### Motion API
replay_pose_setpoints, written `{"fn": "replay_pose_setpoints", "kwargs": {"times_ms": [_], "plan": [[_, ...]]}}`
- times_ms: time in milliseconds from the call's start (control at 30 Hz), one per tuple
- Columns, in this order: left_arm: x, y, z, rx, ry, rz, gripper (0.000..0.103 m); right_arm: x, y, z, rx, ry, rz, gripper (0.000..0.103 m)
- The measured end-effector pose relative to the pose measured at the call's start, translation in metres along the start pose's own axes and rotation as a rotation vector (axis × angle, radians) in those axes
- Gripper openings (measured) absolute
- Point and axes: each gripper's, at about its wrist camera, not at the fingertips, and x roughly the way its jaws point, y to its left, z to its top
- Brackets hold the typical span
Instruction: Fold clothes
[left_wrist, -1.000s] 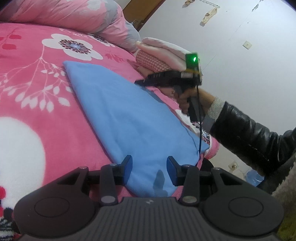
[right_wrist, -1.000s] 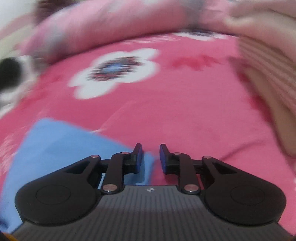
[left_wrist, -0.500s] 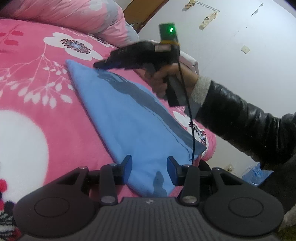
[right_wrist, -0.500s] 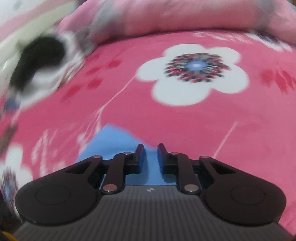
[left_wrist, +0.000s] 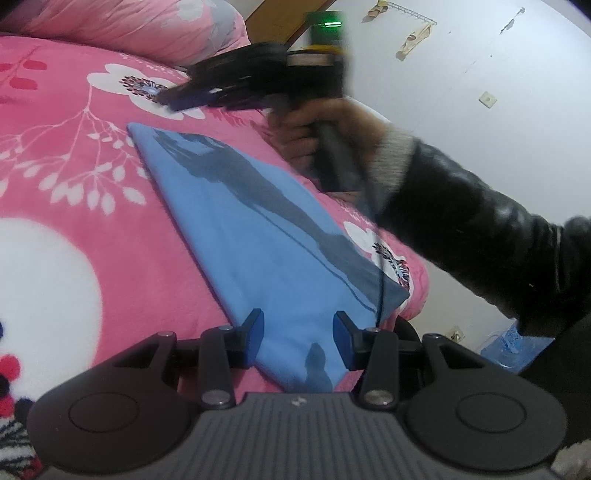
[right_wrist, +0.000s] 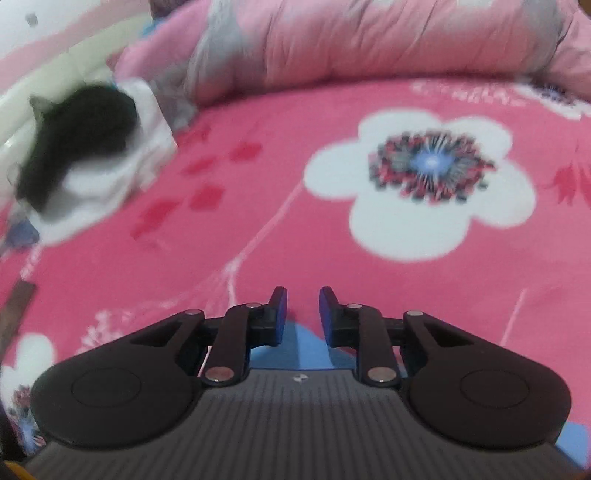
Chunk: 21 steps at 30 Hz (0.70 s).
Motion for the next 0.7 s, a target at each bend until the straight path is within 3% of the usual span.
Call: {"fn": "replay_pose_setpoints", "kwargs": {"times_ms": [133,333,433,567,633,700], "plan": [[-0.001,-0.003,0.001,0.009,0.003,0.021,0.043,-0.043,0.014,-0.009,-0.021,-0.035,-0.014,0.019],[-0.001,-0.016,0.004,0.050,0.020,0.086,0.046,-0.086,0.008,-0.064,0.027,-0.018,-0.044,0.019],[0.000,-0.024,0.004,0.081,0.032,0.128,0.047,-0.102,-0.011,-0.106,0.082,0.005,-0.148,0.019],[0.001,-0.025,0.005,0.072,0.038,0.147,0.047,-0.164,-0.053,-0.171,0.210,-0.041,-0.261,0.017],[0.003,-0.025,0.006,0.064,0.044,0.154,0.047,-0.193,-0.067,-0.196,0.262,-0.046,-0.357,0.020],[0.003,-0.028,0.006,0.071,0.052,0.168,0.047,-0.211,-0.069,-0.205,0.283,-0.082,-0.392,0.021]]}}
